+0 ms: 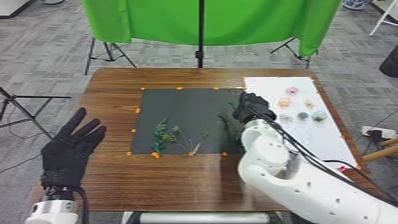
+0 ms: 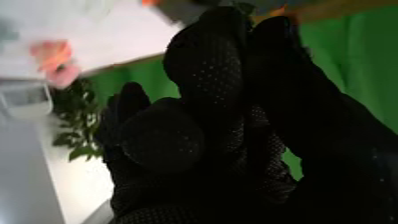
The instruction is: Arrange flowers
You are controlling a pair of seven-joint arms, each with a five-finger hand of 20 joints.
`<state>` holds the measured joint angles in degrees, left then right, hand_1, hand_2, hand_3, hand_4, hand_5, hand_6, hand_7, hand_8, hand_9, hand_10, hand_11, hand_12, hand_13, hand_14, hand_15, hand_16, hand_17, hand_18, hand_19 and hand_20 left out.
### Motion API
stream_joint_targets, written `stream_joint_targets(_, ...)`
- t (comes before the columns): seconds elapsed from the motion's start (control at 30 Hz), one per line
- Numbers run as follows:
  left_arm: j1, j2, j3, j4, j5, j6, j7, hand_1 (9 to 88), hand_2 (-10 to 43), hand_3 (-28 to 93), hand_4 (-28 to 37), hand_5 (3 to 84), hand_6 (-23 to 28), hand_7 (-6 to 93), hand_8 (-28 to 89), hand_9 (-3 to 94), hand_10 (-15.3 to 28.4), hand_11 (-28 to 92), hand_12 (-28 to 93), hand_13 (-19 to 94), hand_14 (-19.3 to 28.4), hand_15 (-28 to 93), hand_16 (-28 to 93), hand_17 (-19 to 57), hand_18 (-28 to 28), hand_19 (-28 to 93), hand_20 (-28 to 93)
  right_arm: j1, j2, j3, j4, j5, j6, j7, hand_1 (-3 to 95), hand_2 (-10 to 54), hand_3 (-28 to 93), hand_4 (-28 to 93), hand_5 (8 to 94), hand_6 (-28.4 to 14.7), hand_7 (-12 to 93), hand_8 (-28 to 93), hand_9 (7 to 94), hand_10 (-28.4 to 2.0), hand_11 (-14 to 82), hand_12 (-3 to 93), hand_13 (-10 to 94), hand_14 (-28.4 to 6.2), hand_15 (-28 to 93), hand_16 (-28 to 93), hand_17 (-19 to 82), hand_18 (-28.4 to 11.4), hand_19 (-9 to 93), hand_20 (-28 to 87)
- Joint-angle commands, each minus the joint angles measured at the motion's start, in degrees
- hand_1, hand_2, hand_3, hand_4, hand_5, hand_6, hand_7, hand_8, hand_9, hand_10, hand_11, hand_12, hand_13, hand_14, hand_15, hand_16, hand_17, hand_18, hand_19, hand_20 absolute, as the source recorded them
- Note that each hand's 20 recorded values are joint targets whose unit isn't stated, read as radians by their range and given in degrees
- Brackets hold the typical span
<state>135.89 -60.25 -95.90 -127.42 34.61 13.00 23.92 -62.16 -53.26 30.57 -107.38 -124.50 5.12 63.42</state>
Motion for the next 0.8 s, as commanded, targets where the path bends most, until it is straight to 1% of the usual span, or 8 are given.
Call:
stream_joint_targets(0.03,0.54,-0.93,-0.5,-0.08,0.47,0.12,-1.2,20.5,7.1,81,-28.3,34.7,7.4,10.2,-10,34.4,20.7,22,9,23,28.4,51,-12,-10.5,28.3,54,-3,-4.67,-3.44,0.96,-0.93,1.83,-1.95,2.31,55.1,-9.5,73,-28,92.7,-2.6,19,11,91.8,-12.2,42.7,22.8,83,-8.6,76,21,38,-25.1,93,35)
stream_joint_targets(0.23,0.47,-1.38,-0.7,-0.01,0.94,-0.16,-1.7,20.4,7.1,81,-28.3,34.8,7.4,10.2,-10,34.4,20.7,22,9,23,28.4,51,-13,-10.5,28.1,54,-3,-7.35,-4.11,2.11,-1.49,2.74,-4.36,3.45,53.7,-9.5,73,-27,92.8,-2.6,19,11,91.7,-12.4,43.8,21.9,83,-8.9,76,21,39,-25.7,93,36)
stream_joint_targets(0.33,0.4,-1.6,-0.67,0.08,1.1,-0.54,-1.87,20.5,7.1,81,-28.3,34.8,7.4,10.2,-10,34.4,20.6,22,9,23,28.4,51,-12,-10.5,28.1,54,-2,-7.69,-3.81,1.49,-1.48,2.39,-3.2,3.39,52.5,-9.5,73,-27,92.7,-2.8,19,11,91.5,-12.4,44.8,21.9,83,-8.9,76,21,39,-25.9,93,36)
stream_joint_targets(0.43,0.55,-1.53,-0.61,0.05,1.16,-0.47,-1.9,20.6,7.1,81,-28.3,34.7,7.4,10.2,-10,34.4,20.8,22,9,23,28.4,51,-12,-10.5,28.0,54,-2,-7.78,-3.26,0.71,-1.77,0.73,-3.42,2.96,52.6,-9.5,71,-27,92.2,-2.6,19,11,90.6,-12.4,45.8,22.1,83,-9.0,76,21,39,-25.7,93,36)
stream_joint_targets(0.47,0.69,-1.34,-0.49,0.01,1.01,-0.27,-1.45,20.7,7.0,81,-28.3,34.7,7.4,10.2,-10,34.4,20.8,22,9,23,28.4,51,-12,-10.5,27.9,54,-2,-7.68,-3.18,0.51,-1.82,0.24,-3.6,2.89,52.4,-9.5,71,-27,91.9,-2.4,20,11,90.2,-12.4,46.1,22.1,82,-9.1,76,21,38,-25.7,93,36)
stream_joint_targets(0.53,0.67,-1.5,-0.65,0.01,1.22,-0.53,-1.76,20.6,7.0,82,-28.3,34.8,7.4,10.2,-10,34.4,20.9,22,9,23,28.4,51,-12,-10.5,27.9,54,-2,-7.71,-2.75,0.13,-1.93,-1.39,-4.45,2.57,51.2,-9.5,69,-27,91.7,-2.3,20,10,89.7,-12.3,46.4,21.9,82,-9.2,76,21,38,-25.6,93,36)
stream_joint_targets(0.67,1.51,-0.15,-0.16,-0.09,0.28,0.18,-0.28,21.0,7.1,82,-28.2,34.8,7.4,10.2,-10,34.5,20.8,22,9,23,28.4,51,-12,-10.5,27.9,54,-2,-8.37,-2.22,0.46,-2.88,-1.57,-6.12,2.04,47.2,-9.5,68,-28,90.9,-1.9,20,9,89.0,-12.5,46.8,21.6,81,-9.6,77,21,37,-25.9,93,35)
stream_joint_targets(0.8,1.57,-0.12,0.2,-0.01,0.13,0.13,0.03,21.3,7.2,82,-28.3,34.8,7.4,10.3,-10,34.5,20.8,22,9,23,28.4,51,-12,-10.5,27.9,54,-2,-8.06,-1.08,-0.49,-3.08,-4.54,-6.55,2.32,42.3,-9.5,70,-28,90.7,-1.3,20,5,88.7,-12.5,47.1,21.3,81,-9.9,77,21,37,-26.2,93,35)
